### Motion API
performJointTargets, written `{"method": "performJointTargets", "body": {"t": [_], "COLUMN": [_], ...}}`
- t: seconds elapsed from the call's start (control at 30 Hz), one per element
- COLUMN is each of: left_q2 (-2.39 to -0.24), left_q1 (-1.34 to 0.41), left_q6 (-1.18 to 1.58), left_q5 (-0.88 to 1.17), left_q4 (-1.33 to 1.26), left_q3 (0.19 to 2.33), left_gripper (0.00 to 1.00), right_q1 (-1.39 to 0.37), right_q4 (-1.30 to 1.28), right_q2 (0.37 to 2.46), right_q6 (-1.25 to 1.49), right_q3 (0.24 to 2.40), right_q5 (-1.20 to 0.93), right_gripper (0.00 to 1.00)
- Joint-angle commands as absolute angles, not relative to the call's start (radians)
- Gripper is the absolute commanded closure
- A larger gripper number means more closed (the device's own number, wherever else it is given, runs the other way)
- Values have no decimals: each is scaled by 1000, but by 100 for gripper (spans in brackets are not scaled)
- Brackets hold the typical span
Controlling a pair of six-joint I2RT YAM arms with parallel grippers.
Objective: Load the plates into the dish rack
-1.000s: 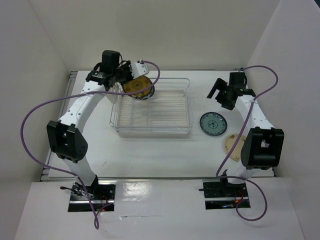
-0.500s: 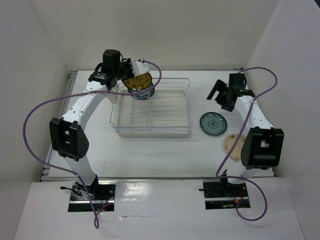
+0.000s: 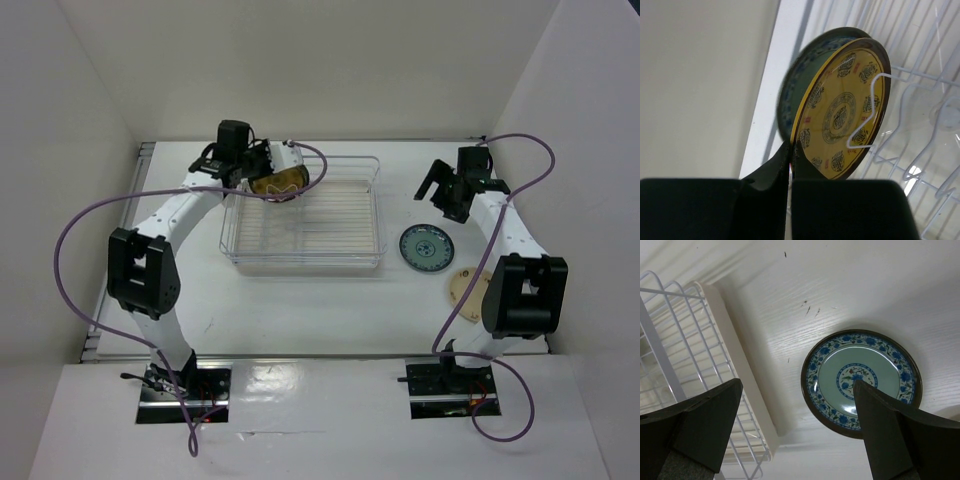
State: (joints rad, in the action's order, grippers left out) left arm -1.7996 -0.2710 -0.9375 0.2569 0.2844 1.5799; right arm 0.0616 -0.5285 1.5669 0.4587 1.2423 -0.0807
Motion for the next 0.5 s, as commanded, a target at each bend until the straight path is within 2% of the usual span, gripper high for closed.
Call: {"method": "performJointTargets", "body": {"t": [0.0,0.07,0.2,0.23,0.27,0.3,0.37,0.4,0.47], "left_q2": [-1815,-1815,-1815,-1815,-1815,-1815,-1803,-1793,-1755], "left_q1": [-308,-318,-327,-327,-337,-337,-374,-386,-406], "left_q6": [-940,-916,-894,-894,-884,-884,-844,-765,-681], "left_q5": [262,262,252,238,212,187,99,-13,-66], "left_q4": [215,204,180,179,164,164,105,80,69], "left_q3": [1546,1526,1526,1526,1526,1526,1526,1526,1526], "left_gripper": [100,95,79,72,22,0,0,0,0], "right_q1": [63,86,86,86,86,86,86,86,86], "right_q4": [-566,-613,-709,-709,-709,-709,-731,-744,-782], "right_q2": [1595,1635,1709,1709,1709,1718,1729,1729,1762], "right_q6": [420,394,405,417,426,426,436,445,454], "right_q3": [1262,1339,1445,1445,1445,1445,1445,1454,1482], "right_q5": [-29,-17,14,5,-11,-20,-29,-29,-49], "right_gripper": [0,0,0,0,0,0,0,0,0]}}
